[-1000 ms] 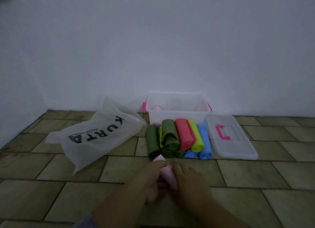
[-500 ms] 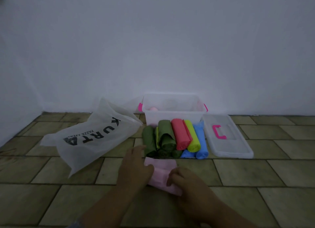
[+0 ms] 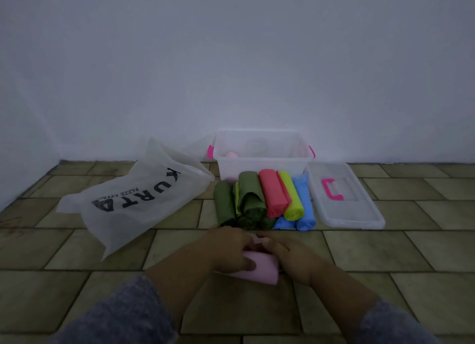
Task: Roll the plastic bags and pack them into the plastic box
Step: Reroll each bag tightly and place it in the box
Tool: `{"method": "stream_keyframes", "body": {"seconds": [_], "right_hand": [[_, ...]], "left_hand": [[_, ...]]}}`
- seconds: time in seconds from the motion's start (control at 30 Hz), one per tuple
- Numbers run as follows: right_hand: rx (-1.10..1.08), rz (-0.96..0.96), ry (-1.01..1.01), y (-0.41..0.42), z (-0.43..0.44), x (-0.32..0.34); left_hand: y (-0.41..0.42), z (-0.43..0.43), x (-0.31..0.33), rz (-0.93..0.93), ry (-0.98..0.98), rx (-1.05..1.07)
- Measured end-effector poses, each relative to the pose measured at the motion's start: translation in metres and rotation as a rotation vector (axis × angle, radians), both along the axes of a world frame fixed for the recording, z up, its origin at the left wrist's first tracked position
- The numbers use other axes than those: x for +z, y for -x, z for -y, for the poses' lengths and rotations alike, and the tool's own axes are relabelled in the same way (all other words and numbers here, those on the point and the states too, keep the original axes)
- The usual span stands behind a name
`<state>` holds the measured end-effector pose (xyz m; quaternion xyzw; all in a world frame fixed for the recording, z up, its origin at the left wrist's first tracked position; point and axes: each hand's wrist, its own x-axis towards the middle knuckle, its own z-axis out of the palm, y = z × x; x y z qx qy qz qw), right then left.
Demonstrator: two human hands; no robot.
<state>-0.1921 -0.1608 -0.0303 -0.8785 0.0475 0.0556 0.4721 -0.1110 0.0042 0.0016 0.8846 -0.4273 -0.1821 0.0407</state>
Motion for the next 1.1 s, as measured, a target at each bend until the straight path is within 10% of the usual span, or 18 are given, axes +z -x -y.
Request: {"method": "stream_keyframes", "body": {"seconds": [1.1], "right_hand": [[-0.018,-0.043,0.138,-0.007,0.003,-0.006]], "left_hand": [[0.031,-0.012,-0.011,-0.068,-0.019,-0.057]]}}
